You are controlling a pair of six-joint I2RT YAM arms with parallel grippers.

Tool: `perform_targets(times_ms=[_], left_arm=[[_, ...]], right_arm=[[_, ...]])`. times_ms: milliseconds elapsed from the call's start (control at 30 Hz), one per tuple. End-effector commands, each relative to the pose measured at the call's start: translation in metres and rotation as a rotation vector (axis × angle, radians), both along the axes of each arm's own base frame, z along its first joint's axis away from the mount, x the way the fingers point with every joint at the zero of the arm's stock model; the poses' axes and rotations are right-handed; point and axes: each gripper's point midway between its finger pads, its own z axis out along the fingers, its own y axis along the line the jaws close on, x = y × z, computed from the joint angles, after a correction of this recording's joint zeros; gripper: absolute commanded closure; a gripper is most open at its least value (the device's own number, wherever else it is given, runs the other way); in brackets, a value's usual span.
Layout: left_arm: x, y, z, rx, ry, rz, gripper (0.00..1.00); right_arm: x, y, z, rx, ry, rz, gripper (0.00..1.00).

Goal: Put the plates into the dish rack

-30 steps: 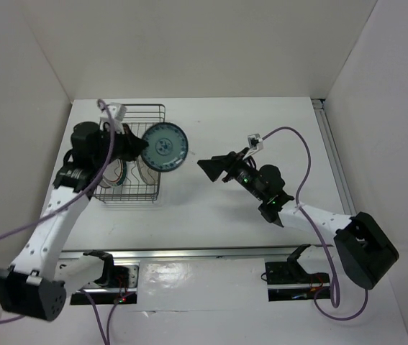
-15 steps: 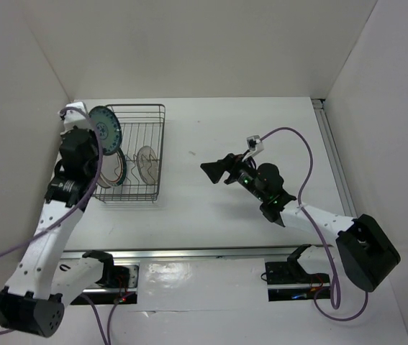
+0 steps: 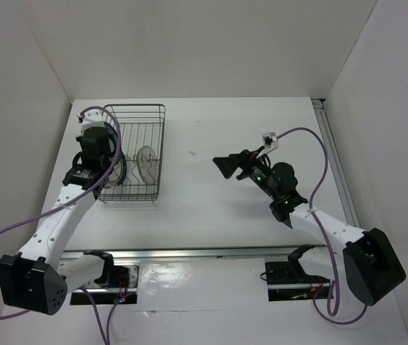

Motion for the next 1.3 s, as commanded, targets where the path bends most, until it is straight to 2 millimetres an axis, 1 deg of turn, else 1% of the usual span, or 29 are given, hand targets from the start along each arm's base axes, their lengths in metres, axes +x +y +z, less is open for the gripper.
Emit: perform_targets(times_ms=[0, 33, 67, 100, 133, 200, 300, 367, 467, 533, 567, 600, 633, 667, 733, 833, 867, 900, 933, 967, 1000, 1033, 1100, 1133, 1200, 1267], left_arm=[[0.007, -0.004, 0.01, 0.009, -0.058, -0.005, 1.0], [0.009, -0.004, 0.003, 0.012, -0.044, -0.005, 1.0], [0.008, -0.009, -0.001, 0.022, -0.03, -0.023, 1.0], [0.01, -0.013, -0.002, 0.028, -0.03, -0.023, 1.0], [0.01, -0.013, -0.002, 0.028, -0.03, -0.023, 1.0], [0.014, -0.02, -0.011, 0.045, 0.0, -0.041, 1.0], [0.013, -0.022, -0.013, 0.033, 0.007, -0.049, 1.0], [0.014, -0.022, -0.019, 0.036, 0.017, -0.049, 1.0], [0.016, -0.023, -0.031, 0.044, 0.059, -0.05, 1.0], [0.016, -0.019, -0.04, 0.051, 0.086, -0.018, 1.0], [0.016, -0.019, -0.041, 0.044, 0.082, -0.015, 1.0], [0.017, -0.019, -0.045, 0.047, 0.095, -0.015, 1.0], [0.019, -0.023, -0.046, 0.036, 0.098, -0.038, 1.0], [0.02, -0.025, -0.052, 0.035, 0.113, -0.048, 1.0], [0.021, -0.027, -0.065, 0.031, 0.154, -0.053, 1.0], [0.024, -0.033, -0.066, 0.028, 0.16, -0.072, 1.0], [0.025, -0.035, -0.07, 0.025, 0.17, -0.081, 1.0], [0.025, -0.035, -0.07, 0.025, 0.17, -0.081, 1.0], [0.024, -0.033, -0.074, 0.026, 0.183, -0.07, 0.93], [0.026, -0.034, -0.07, 0.016, 0.169, -0.066, 0.87], [0.025, -0.034, -0.077, 0.021, 0.194, -0.066, 0.84], [0.028, -0.035, -0.079, 0.023, 0.203, -0.066, 0.8], [0.032, -0.04, -0.083, 0.014, 0.226, -0.089, 0.78], [0.031, -0.04, -0.087, 0.018, 0.244, -0.089, 0.79], [0.032, -0.042, -0.088, 0.006, 0.248, -0.093, 0.98], [0.032, -0.043, -0.085, -0.002, 0.237, -0.102, 1.0]], right_arm=[[-0.004, -0.004, 0.021, 0.024, -0.055, 0.019, 0.0], [-0.002, -0.007, 0.021, 0.023, -0.056, 0.015, 0.0], [-0.001, -0.01, 0.021, 0.03, -0.05, 0.013, 0.0], [0.001, -0.013, 0.02, 0.03, -0.051, 0.003, 0.0], [-0.001, -0.011, 0.02, 0.038, -0.044, 0.018, 0.0], [0.002, -0.017, 0.023, 0.048, -0.05, 0.009, 0.0], [0.003, -0.019, 0.02, 0.043, -0.042, 0.008, 0.0], [0.002, -0.019, 0.024, 0.047, -0.051, 0.009, 0.0], [0.001, -0.021, 0.027, 0.056, -0.054, 0.01, 0.0], [0.001, -0.022, 0.027, 0.056, -0.054, 0.01, 0.0], [0.0, -0.022, 0.03, 0.06, -0.062, 0.01, 0.0], [0.0, -0.022, 0.03, 0.06, -0.062, 0.01, 0.0], [0.0, -0.022, 0.03, 0.06, -0.062, 0.01, 0.0], [-0.002, -0.023, 0.033, 0.063, -0.071, 0.01, 0.0], [-0.002, -0.023, 0.031, 0.06, -0.062, 0.01, 0.0], [-0.001, -0.022, 0.033, 0.06, -0.062, 0.01, 0.0], [-0.001, -0.022, 0.033, 0.06, -0.062, 0.01, 0.0], [-0.002, -0.023, 0.036, 0.063, -0.071, 0.01, 0.0], [-0.002, -0.023, 0.036, 0.063, -0.071, 0.01, 0.0], [-0.002, -0.023, 0.034, 0.06, -0.062, 0.01, 0.0], [0.0, -0.026, 0.034, 0.059, -0.063, 0.001, 0.0], [-0.001, -0.026, 0.035, 0.059, -0.061, 0.001, 0.0], [-0.003, -0.027, 0.035, 0.058, -0.058, 0.0, 0.0], [-0.002, -0.027, 0.039, 0.054, -0.073, 0.0, 0.0], [-0.001, -0.028, 0.037, 0.051, -0.063, -0.01, 0.0], [0.001, -0.03, 0.037, 0.051, -0.063, -0.019, 0.0]])
